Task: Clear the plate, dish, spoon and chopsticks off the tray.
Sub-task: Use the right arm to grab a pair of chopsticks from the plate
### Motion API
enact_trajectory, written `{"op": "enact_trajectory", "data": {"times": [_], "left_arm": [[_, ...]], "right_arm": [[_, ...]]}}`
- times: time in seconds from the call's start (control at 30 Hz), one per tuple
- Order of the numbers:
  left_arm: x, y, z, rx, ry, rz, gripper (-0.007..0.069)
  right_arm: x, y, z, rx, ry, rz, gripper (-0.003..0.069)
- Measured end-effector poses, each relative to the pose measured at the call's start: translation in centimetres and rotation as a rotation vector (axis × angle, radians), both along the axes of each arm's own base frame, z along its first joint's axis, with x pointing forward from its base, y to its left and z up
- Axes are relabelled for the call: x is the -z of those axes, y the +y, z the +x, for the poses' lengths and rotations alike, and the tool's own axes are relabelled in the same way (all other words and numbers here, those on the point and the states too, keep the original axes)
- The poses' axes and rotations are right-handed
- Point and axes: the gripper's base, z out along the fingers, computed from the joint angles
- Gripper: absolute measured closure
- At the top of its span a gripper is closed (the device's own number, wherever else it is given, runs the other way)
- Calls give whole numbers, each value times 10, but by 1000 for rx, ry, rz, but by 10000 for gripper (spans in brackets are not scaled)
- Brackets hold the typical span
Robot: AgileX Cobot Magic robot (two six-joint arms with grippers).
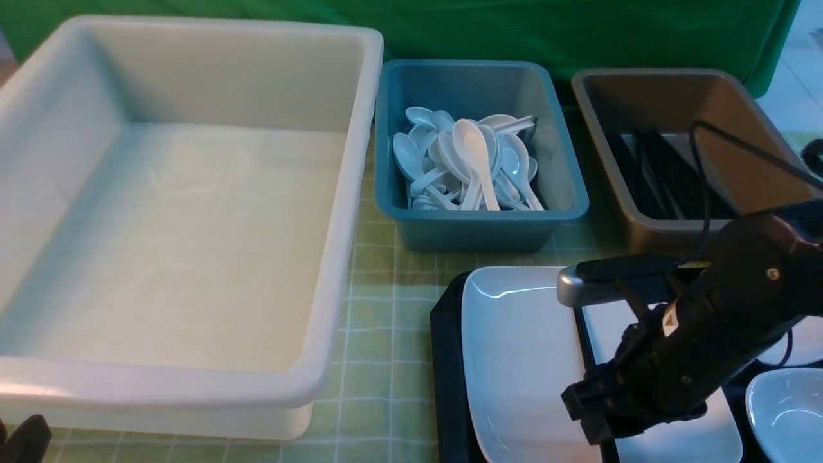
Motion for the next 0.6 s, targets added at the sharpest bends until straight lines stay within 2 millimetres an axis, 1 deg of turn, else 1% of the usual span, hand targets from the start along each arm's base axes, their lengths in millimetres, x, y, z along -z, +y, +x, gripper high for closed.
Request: {"op": "enact_trajectory", "data": {"times": [0.1, 0.13, 0.27, 0.3, 0.37, 0.4, 0.43, 0.47, 0.53, 0.57, 0.6], "left_arm": [[0, 0, 0, 0, 0, 0, 401], [0, 0, 0, 0, 0, 0, 401], [0, 0, 0, 0, 0, 0, 401], [0, 0, 0, 0, 0, 0, 401], [0, 0, 0, 0, 0, 0, 401], [0, 0, 0, 0, 0, 0, 401], [0, 0, 0, 0, 0, 0, 401], [0, 0, 0, 0, 0, 0, 401], [0, 0, 0, 0, 0, 0, 401], [0, 0, 0, 0, 0, 0, 401], [0, 0, 0, 0, 0, 0, 401]], "right_arm": [[8, 2, 4, 11, 15, -17, 319], [16, 3, 8, 13, 25, -30, 319], [26, 4, 11, 11, 48, -47, 321], [27, 4, 11, 7, 53, -56, 338], [27, 4, 11, -8, 50, -61, 395], [27, 4, 11, -23, 52, -65, 444], [27, 3, 9, -34, 63, -71, 513], [24, 2, 7, -44, 74, -76, 558], [18, 0, 4, -57, 80, -77, 555], [7, -2, -1, -76, 74, -74, 553], [0, -4, -4, -81, 66, -68, 553]]}}
